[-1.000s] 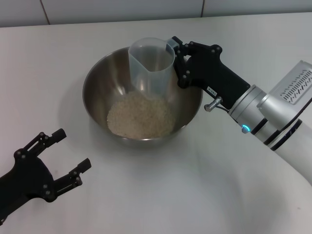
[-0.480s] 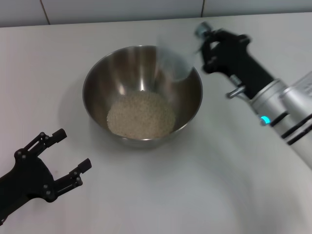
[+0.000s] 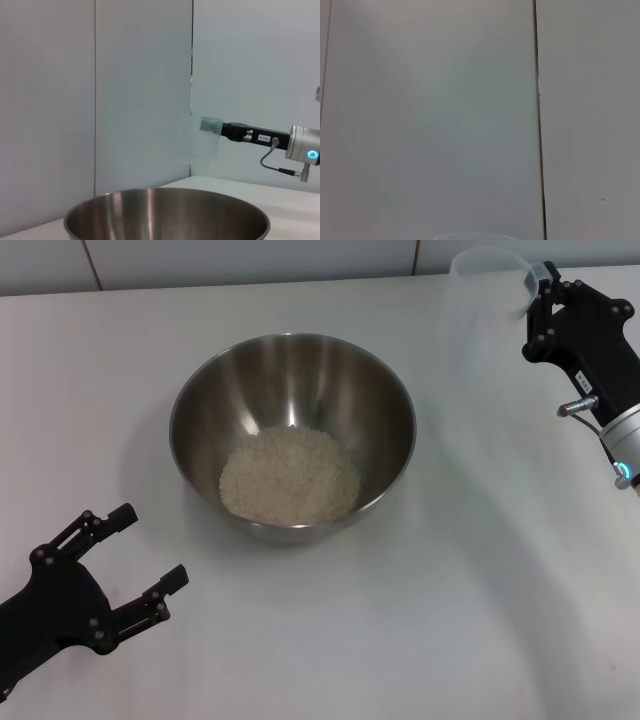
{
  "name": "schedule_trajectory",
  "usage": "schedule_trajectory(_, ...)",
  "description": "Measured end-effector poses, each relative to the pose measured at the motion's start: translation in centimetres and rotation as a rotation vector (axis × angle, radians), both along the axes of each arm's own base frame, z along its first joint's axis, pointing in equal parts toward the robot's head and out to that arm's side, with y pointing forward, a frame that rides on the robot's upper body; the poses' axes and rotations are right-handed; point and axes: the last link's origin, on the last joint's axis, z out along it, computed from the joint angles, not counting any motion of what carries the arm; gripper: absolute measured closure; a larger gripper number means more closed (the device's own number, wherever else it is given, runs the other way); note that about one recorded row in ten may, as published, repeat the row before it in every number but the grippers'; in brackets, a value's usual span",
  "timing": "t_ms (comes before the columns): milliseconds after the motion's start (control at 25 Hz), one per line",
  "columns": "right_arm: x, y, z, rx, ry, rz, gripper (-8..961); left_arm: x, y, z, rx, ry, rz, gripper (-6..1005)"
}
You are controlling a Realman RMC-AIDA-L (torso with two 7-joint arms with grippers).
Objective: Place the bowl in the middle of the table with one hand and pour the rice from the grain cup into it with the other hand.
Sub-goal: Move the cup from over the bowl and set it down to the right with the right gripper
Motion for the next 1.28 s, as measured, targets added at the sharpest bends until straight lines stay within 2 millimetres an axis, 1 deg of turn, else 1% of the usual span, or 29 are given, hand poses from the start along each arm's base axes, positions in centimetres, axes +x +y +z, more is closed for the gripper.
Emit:
schedule_trajectory(400, 0.3, 0.1, -0.1, -0.007, -0.013, -0.018, 926, 0.1, 0.1, 0.0, -0.002, -0.002, -0.005, 130)
schedule_trajectory(720, 2.0, 0.8, -1.6, -0.099, -0.065, -0.155, 926, 0.2, 0.1, 0.0, -0.004, -0.005, -0.008, 130)
schedule_trajectory(760, 2.5, 0.7, -1.9, -0.120, -0.076, -0.182, 926, 0.2, 0.1, 0.0, -0.004, -0.005, -0.009, 129)
schedule_trajectory(800, 2.5, 0.7, -1.9, -0.120, -0.076, -0.182, 926, 0.2, 0.1, 0.0, -0.004, -0.005, -0.009, 129)
schedule_trajectory(960, 3.6, 0.2, -2.4, -0.151, -0.097, -0.231, 926, 0.3, 0.0, 0.1, -0.005, -0.012, -0.016, 130)
schedule_trajectory(1280, 4.1, -0.3, -2.8, -0.170, -0.107, -0.254, 927, 0.2, -0.3, 0.1, -0.003, -0.015, -0.016, 129)
